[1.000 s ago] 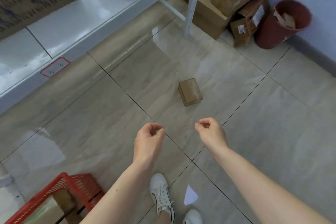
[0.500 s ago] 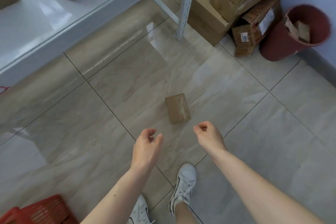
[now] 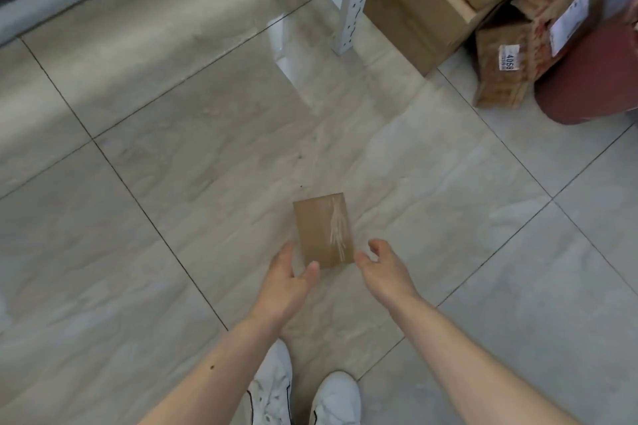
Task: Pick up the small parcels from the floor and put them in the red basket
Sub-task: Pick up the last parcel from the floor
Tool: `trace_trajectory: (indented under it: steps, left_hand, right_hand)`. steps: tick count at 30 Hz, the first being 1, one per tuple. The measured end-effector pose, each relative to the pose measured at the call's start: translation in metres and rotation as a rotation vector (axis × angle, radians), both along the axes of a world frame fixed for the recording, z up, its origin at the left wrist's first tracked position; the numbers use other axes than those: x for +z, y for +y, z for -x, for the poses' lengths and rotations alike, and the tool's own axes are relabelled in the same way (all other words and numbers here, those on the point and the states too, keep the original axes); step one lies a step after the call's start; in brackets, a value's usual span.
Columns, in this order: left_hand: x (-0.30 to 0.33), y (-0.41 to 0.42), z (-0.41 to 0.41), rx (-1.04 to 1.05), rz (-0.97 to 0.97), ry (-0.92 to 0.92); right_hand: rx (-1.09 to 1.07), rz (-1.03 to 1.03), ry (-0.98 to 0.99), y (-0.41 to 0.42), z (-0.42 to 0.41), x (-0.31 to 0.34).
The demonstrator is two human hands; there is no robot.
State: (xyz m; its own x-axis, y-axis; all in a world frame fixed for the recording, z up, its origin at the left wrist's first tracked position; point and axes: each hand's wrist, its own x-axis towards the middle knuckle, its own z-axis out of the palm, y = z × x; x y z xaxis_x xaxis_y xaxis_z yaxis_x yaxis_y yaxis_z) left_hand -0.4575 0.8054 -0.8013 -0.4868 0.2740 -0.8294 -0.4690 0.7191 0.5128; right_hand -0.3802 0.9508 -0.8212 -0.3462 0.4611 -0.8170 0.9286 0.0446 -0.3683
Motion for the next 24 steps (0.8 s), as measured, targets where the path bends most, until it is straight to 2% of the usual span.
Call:
trace_trajectory:
  steps: [6,11,16,24]
  left_hand:
    - [-0.070,0.022,0.013,-0.003,0.014,-0.099]
    - [-0.092,0.018,0.009,0.002,0.028,-0.126]
    - [-0.036,0.017,0.008,0.043,0.027,-0.118]
    - [0.114,0.008,0.013,0.121,0.015,0.024]
  right_hand:
    - [-0.025,0.100,-0.017,0.002,0.018,-0.071]
    - [-0.024,0.109,-0.013,-0.003,0.017,-0.080]
    - [-0.071,0.084,0.026,-0.005,0.017,-0.027]
    - [-0.122,0.080,0.133,-0.013,0.024,0.121]
